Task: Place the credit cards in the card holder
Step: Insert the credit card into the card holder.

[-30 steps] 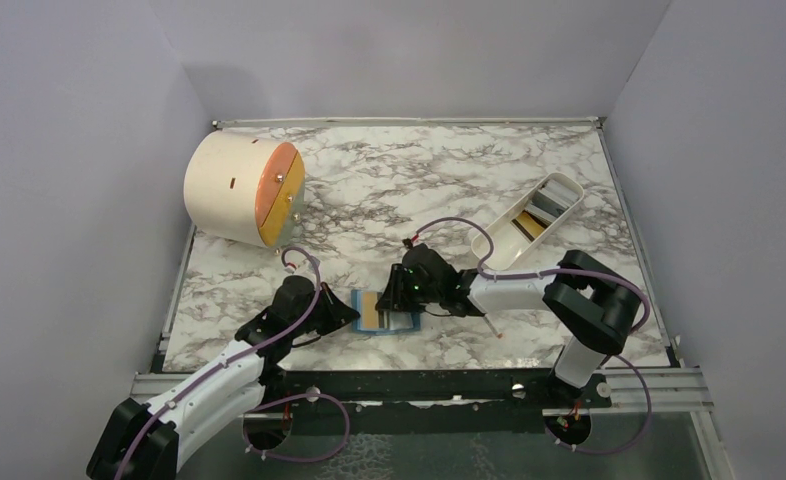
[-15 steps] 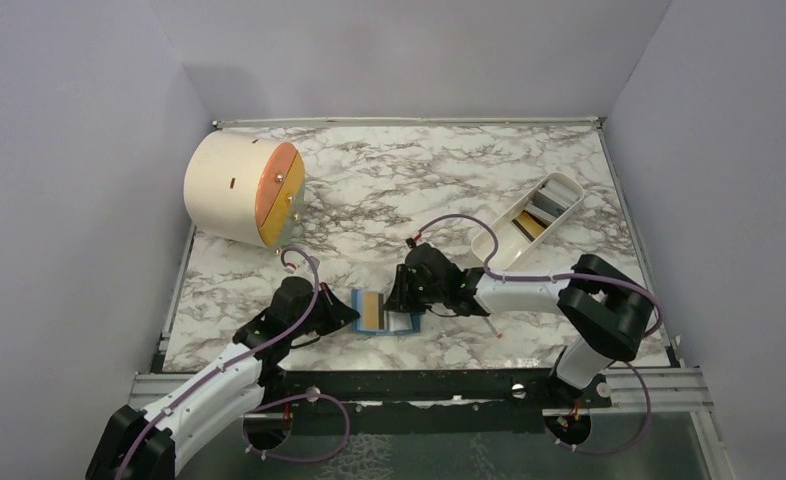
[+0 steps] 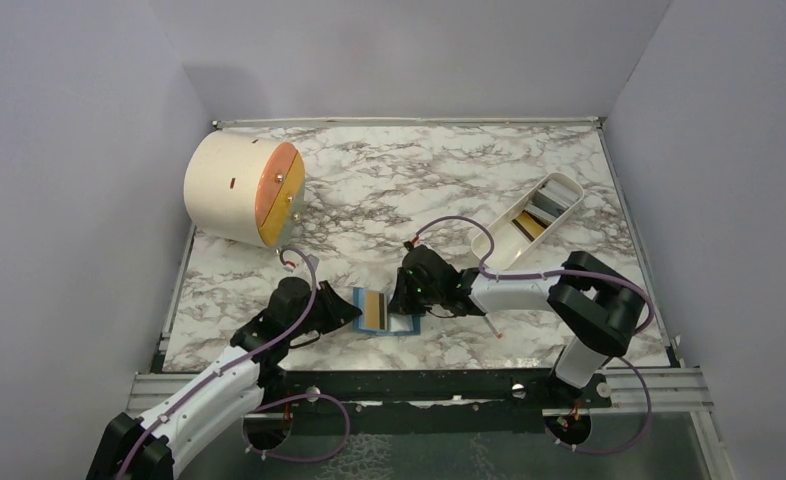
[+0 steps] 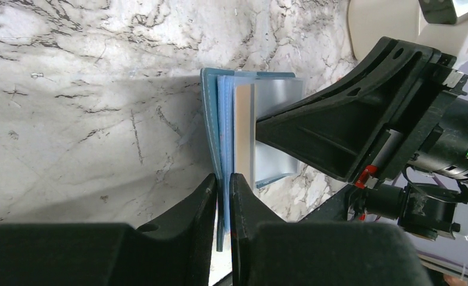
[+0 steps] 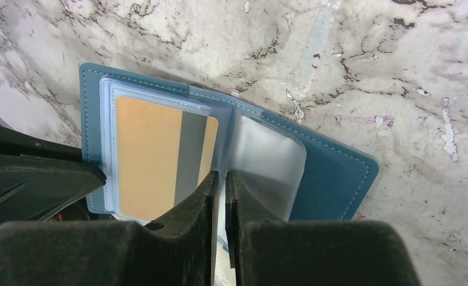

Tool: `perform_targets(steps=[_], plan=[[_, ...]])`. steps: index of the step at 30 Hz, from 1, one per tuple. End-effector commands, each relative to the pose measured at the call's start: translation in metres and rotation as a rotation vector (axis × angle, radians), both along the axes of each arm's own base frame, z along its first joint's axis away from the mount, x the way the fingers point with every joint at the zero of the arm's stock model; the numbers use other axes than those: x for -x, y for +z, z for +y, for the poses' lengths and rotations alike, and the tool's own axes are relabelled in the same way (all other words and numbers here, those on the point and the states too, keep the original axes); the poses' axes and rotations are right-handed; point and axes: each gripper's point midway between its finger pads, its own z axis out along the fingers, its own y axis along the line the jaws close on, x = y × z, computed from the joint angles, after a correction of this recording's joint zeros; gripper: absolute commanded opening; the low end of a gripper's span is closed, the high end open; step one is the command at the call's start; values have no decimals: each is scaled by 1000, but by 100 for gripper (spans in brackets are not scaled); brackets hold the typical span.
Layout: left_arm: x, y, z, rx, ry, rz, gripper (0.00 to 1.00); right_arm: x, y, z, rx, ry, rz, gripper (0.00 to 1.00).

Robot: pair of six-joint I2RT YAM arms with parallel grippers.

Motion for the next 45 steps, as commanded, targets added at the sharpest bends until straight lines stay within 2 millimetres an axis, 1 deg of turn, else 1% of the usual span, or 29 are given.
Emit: perform_targets(steps=[1, 11, 15, 20, 24, 31, 34, 38, 45], plan=[[-2, 11, -7, 47, -23, -37, 18, 0, -5, 2, 13, 14, -15, 10], [-3, 14, -14, 91, -44, -52, 17, 3, -10, 3, 4, 25, -4, 8], [-3, 13, -16, 96, -54, -51, 12, 3, -10, 2, -1, 23, -6, 8], [-4, 19, -21, 127, -69, -71, 5, 5, -11, 4, -10, 31, 0, 8], [-3, 19, -23, 138, -80, -75, 2, 5, -11, 5, -22, 36, -2, 8], [0, 8, -22, 121, -87, -49, 5, 7, -14, 6, -30, 43, -1, 8], [-1, 6, -21, 110, -85, -43, 12, 6, -13, 6, -31, 46, -4, 8], [-1, 3, -20, 81, -86, -35, 18, 5, -13, 7, -29, 49, -13, 8], [-2, -3, -19, 44, -94, -20, 19, 5, -14, 6, -27, 49, -20, 8]])
